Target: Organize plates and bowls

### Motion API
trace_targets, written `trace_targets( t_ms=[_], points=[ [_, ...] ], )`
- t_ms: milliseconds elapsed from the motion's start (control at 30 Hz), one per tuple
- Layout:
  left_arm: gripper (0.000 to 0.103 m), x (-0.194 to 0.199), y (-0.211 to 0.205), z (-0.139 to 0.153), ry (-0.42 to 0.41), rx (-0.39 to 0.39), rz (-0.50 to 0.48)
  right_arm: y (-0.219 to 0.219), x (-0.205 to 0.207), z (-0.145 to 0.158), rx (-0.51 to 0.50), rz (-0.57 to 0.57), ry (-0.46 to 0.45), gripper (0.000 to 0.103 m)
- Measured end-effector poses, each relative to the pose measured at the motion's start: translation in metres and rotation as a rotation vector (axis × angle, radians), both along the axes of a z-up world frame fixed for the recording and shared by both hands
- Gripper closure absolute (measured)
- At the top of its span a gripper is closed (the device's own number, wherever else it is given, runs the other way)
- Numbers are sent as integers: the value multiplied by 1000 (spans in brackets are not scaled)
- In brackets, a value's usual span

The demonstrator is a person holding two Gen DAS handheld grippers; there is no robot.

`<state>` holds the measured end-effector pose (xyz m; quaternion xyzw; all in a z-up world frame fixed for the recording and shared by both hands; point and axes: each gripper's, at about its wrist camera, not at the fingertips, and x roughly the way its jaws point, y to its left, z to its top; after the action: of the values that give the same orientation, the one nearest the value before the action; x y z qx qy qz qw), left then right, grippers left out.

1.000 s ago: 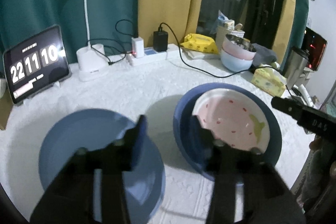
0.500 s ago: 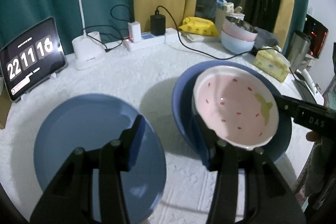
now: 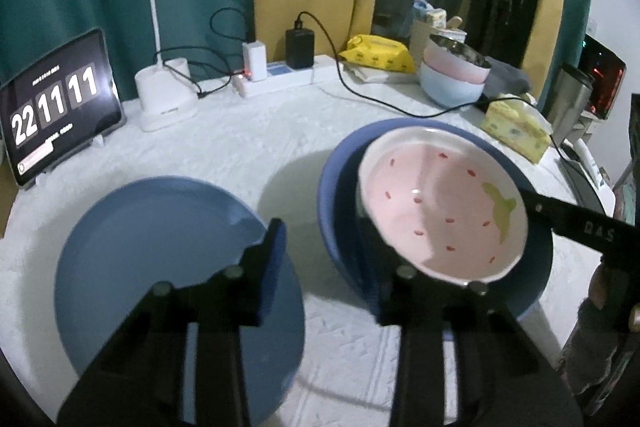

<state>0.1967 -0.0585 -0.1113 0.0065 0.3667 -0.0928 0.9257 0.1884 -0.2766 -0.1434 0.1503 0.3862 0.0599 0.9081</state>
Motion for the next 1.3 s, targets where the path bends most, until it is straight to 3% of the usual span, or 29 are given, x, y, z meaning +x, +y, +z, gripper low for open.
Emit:
trace_targets(
  t_ms=[67, 233, 267, 1300],
  points=[
    [84, -1, -4, 0, -9, 2, -20, 2, -1, 0, 2, 1, -15, 56],
    [86, -1, -5, 1, -20, 2, -25, 14, -4, 5, -13, 24, -53, 88],
    [86, -1, -4, 1, -20, -3, -27, 19, -4, 6, -23, 29, -60, 90],
    [89, -9, 2, 13, -35, -63, -33, 26, -18, 25, -80, -16, -99, 91]
  ],
)
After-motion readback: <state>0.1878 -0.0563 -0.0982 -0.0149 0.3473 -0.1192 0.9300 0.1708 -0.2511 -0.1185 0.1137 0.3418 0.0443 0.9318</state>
